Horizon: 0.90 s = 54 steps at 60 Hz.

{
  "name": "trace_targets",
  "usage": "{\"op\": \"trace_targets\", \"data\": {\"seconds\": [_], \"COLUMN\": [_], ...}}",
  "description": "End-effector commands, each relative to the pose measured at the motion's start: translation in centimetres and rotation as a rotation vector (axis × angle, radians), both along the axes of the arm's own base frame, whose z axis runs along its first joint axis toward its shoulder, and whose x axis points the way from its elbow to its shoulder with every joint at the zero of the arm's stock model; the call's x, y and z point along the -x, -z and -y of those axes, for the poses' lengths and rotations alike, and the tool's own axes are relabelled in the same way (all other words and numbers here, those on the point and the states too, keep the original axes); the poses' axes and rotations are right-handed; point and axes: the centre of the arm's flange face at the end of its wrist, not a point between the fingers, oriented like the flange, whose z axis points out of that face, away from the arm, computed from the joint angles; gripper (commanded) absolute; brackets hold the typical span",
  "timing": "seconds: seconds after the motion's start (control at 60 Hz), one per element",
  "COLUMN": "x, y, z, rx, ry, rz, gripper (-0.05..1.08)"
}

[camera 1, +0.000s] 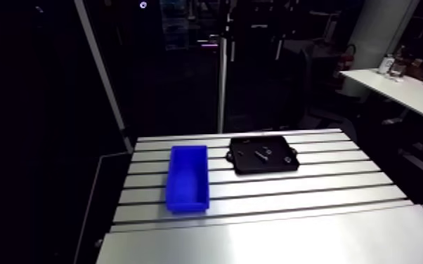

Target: Pick up the M10 bolt from the tray and put it into the blue bin.

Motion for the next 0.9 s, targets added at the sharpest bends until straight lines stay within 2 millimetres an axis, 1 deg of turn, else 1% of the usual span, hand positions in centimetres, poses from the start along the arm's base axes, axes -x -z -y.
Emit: {"op": "trace_targets", "data": {"seconds": [0.017, 0.217, 0.25, 0.333, 0.383, 0.433, 0.45, 0.5, 0.517, 0.533, 0.55, 0.6, 0.617, 0.7, 0.717, 0.733, 0.767, 0.883, 0.9], "x": [0.7, 1.7, 2.1, 2.3, 2.5, 2.5, 2.8, 3.1, 3.3, 3.3, 3.5, 3.7, 3.9, 4.3, 4.5, 4.5, 4.8, 5.2, 5.4], "y": [1.4, 3.4, 4.2, 4.9, 5.7, 5.9, 6.5, 6.9, 7.4, 7.4, 7.8, 8.2, 8.6, 9.5, 10.2, 10.2, 11.2, 12.4, 12.9], "z": [-0.4, -0.7, -1.2, -1.6, -2.3, -2.5, -3.3, -3.8, -4.0, -4.0, -4.3, -4.4, -4.6, -4.7, -4.9, -4.9, -5.0, -5.0, -5.1], "rx": [0.005, 0.008, 0.011, 0.012, 0.014, 0.014, 0.012, 0.011, 0.012, 0.012, 0.012, 0.013, 0.013, 0.015, 0.018, 0.018, 0.022, 0.022, 0.023], "ry": [-0.109, -0.211, -0.24, -0.269, -0.292, -0.303, -0.317, -0.322, -0.328, -0.328, -0.334, -0.337, -0.336, -0.338, -0.336, -0.336, -0.335, -0.333, -0.333], "rz": [0.0, -0.006, 0.0, 0.003, 0.012, 0.008, 0.001, -0.003, -0.002, -0.002, -0.001, 0.001, 0.004, 0.011, 0.019, 0.019, 0.028, 0.035, 0.041], "gripper": [0.01, 0.01, 0.01, 0.01, 0.01, 0.01, 0.01, 0.01, 0.01, 0.01, 0.01, 0.01, 0.01, 0.01, 0.01, 0.01, 0.01, 0.01, 0.01]}}
